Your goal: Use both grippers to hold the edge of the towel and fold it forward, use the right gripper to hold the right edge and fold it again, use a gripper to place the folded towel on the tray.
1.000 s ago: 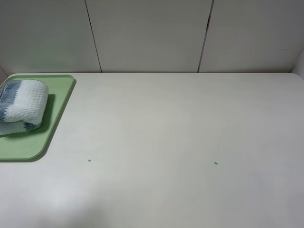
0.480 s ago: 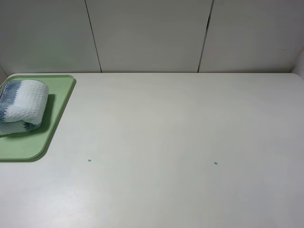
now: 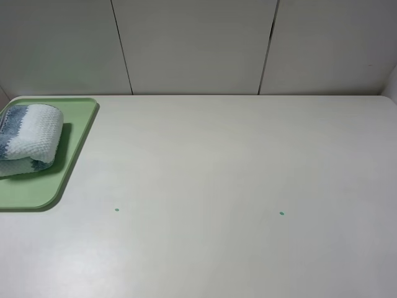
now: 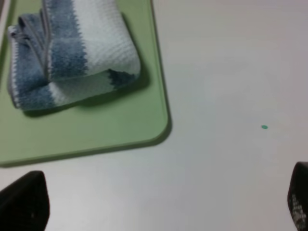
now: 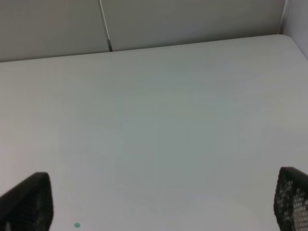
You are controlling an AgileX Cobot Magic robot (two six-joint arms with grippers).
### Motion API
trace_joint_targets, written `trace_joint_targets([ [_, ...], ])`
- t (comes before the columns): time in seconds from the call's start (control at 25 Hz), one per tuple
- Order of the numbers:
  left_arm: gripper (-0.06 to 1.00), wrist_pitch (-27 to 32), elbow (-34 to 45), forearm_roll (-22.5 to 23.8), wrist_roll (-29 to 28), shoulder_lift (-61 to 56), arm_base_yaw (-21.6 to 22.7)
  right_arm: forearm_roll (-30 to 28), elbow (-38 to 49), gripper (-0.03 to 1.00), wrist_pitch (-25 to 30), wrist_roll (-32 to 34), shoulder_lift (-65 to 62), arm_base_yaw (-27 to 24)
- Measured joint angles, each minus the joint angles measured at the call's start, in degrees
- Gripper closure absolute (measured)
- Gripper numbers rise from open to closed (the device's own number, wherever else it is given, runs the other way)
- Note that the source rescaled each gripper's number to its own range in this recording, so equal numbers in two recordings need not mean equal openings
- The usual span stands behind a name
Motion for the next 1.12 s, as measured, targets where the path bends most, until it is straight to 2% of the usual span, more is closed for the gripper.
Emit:
trace_joint_targets([
  [1.12, -0.05, 0.09, 1.11, -0.64, 1.67, -1.41, -0.41, 0.00, 0.00, -0.03, 0.00, 0.00, 0.00, 0.00],
])
